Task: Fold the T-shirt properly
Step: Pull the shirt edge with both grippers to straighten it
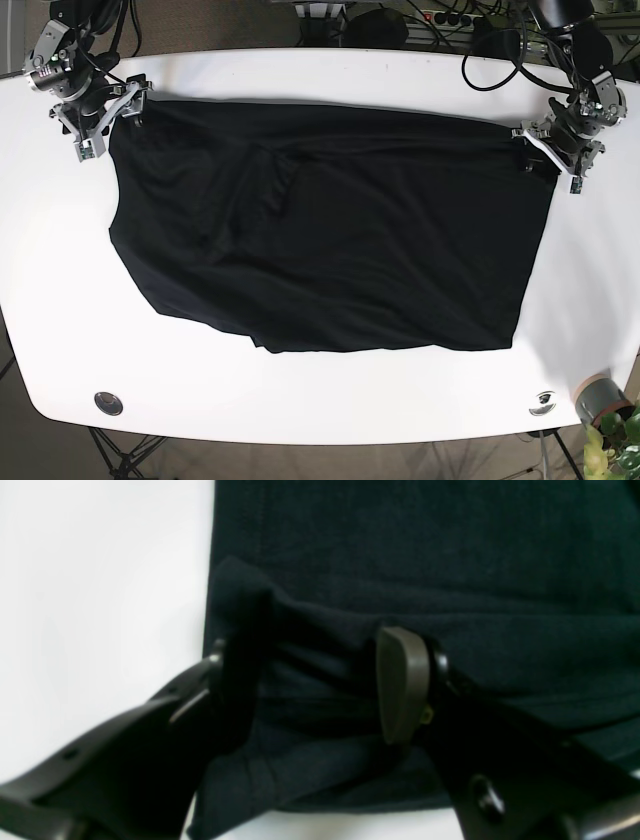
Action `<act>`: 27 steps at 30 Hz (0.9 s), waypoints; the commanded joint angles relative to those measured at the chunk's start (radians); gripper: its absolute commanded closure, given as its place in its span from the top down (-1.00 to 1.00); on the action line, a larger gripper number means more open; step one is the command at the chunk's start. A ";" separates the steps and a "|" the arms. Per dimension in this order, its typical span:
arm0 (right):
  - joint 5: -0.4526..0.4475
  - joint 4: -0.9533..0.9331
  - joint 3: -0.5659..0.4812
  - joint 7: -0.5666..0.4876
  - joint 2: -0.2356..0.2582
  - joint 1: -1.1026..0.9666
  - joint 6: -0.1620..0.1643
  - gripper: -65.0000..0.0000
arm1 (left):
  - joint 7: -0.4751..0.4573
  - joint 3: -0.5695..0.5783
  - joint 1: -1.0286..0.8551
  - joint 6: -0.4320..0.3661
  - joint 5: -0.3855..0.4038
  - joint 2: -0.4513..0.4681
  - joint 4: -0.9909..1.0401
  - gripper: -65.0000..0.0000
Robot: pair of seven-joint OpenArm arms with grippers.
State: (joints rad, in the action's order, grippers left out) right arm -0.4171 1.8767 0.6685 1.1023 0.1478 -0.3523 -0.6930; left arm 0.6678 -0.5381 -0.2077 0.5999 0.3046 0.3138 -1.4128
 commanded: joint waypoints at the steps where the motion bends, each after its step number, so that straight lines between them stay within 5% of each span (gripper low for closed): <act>1: 0.002 -0.006 -0.010 -0.012 0.005 0.022 -0.005 0.39 | 0.045 0.000 -0.003 -0.004 -0.020 0.009 -0.003 0.04; 11: 0.002 -0.210 -0.022 -0.058 0.008 0.086 -0.005 0.37 | 0.048 -0.009 -0.009 -0.002 -0.017 0.008 -0.006 0.04; 14: -0.001 -0.210 -0.023 -0.058 0.008 0.081 -0.005 0.08 | 0.069 -0.032 -0.029 -0.002 -0.017 0.008 -0.009 0.04; 19: -0.003 -0.210 -0.023 -0.057 0.008 0.058 -0.005 -0.83 | 0.116 -0.112 -0.091 -0.001 -0.017 -0.021 -0.082 0.04; 27: -0.006 -0.108 -0.025 -0.057 0.008 -0.017 -0.005 -0.80 | 0.143 -0.168 -0.195 0.085 -0.023 -0.061 -0.207 0.04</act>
State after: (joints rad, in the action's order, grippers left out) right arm -0.4217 1.7267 0.6388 1.0512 0.1432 -0.3569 -0.6994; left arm 0.7898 -0.6971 -0.3965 0.6788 0.2890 0.2447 -1.5818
